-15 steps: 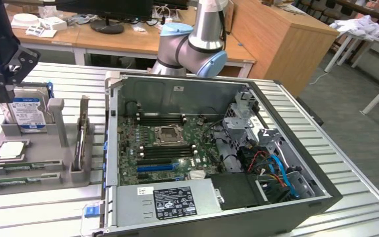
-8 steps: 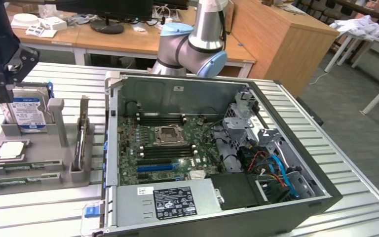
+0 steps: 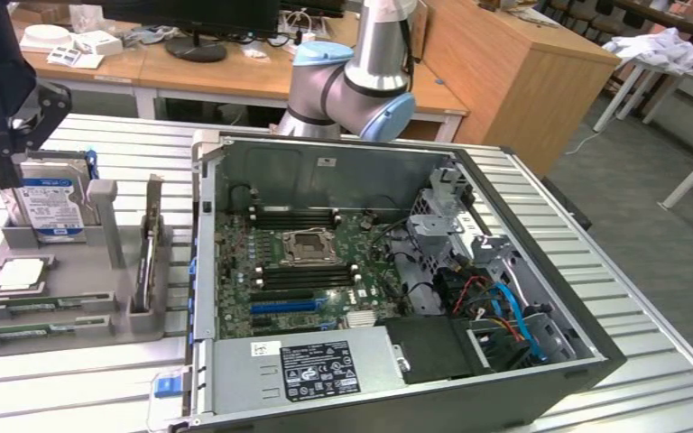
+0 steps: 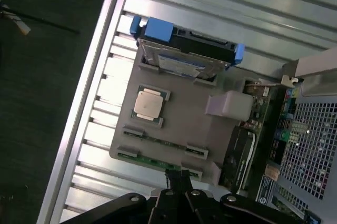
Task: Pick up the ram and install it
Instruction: 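Pick up the ram and move it above insertion slot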
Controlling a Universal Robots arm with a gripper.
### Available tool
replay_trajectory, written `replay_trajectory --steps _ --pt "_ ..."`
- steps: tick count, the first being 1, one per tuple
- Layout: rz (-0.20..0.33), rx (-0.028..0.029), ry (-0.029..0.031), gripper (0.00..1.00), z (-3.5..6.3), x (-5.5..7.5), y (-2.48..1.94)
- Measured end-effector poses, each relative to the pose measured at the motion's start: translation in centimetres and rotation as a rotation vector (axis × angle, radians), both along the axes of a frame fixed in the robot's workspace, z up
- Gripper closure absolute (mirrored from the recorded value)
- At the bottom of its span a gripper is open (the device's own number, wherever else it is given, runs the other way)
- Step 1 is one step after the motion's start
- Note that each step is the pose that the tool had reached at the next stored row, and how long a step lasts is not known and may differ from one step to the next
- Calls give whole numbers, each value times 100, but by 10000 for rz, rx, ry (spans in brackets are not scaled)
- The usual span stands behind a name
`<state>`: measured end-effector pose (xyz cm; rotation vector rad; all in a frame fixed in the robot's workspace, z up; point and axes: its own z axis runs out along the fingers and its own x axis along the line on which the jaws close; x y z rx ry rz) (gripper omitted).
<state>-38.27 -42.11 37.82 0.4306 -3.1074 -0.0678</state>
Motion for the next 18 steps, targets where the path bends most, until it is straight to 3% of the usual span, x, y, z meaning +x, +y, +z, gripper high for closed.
replay_trajectory --steps 18 --pt "3056 0 0 89 0 0 0"
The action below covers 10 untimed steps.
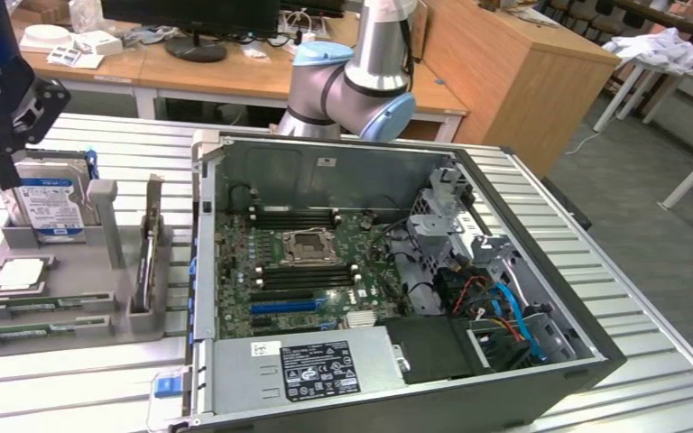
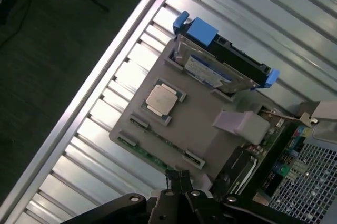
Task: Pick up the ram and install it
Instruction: 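Pick up the ram and move it above insertion slot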
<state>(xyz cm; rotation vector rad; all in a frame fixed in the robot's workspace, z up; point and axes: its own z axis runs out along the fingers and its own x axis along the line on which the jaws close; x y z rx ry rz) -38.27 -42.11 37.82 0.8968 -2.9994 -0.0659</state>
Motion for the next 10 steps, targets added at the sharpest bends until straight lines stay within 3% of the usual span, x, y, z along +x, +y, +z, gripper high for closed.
replay_trajectory --steps 10 --pt "1746 -1 1 89 0 0 0"
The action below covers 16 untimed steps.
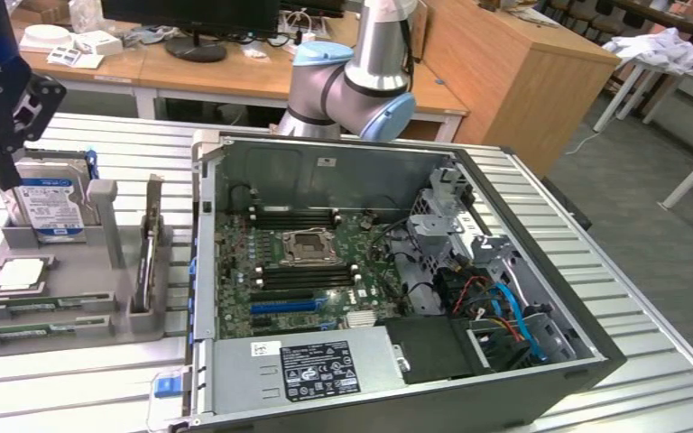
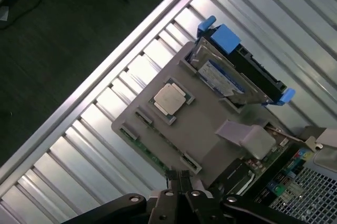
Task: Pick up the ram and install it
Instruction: 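Pick up the ram and move it above insertion slot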
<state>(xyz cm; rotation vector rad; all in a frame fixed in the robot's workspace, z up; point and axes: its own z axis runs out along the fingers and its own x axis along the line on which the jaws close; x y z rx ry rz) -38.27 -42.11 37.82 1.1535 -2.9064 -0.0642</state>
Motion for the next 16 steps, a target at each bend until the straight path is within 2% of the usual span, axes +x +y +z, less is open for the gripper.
replay_trajectory --steps 16 --pt "2572 0 0 89 0 0 0"
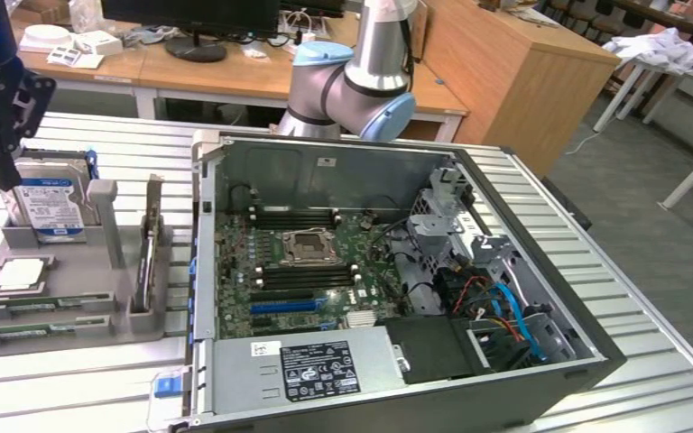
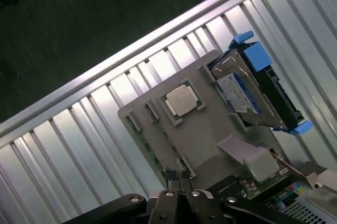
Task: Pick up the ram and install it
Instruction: 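Pick up the ram and move it above insertion slot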
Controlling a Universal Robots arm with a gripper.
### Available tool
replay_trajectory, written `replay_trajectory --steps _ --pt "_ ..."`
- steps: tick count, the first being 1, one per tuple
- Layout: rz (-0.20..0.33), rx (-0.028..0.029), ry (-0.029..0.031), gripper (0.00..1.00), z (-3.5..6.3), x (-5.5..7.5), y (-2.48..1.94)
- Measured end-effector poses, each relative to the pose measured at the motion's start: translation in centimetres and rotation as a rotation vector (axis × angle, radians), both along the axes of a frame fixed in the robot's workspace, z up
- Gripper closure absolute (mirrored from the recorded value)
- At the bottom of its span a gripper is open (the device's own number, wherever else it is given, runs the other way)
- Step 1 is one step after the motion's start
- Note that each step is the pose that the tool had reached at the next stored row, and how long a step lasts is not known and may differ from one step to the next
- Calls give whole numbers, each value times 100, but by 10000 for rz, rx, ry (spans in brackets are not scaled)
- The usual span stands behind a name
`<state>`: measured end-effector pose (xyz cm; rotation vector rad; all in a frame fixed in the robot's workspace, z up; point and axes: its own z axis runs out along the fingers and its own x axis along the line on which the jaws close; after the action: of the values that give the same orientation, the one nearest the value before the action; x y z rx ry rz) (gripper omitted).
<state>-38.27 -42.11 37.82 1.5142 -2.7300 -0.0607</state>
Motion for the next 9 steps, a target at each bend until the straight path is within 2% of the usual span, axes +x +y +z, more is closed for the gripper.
replay_trajectory --steps 9 --pt "1440 0 0 89 0 0 0"
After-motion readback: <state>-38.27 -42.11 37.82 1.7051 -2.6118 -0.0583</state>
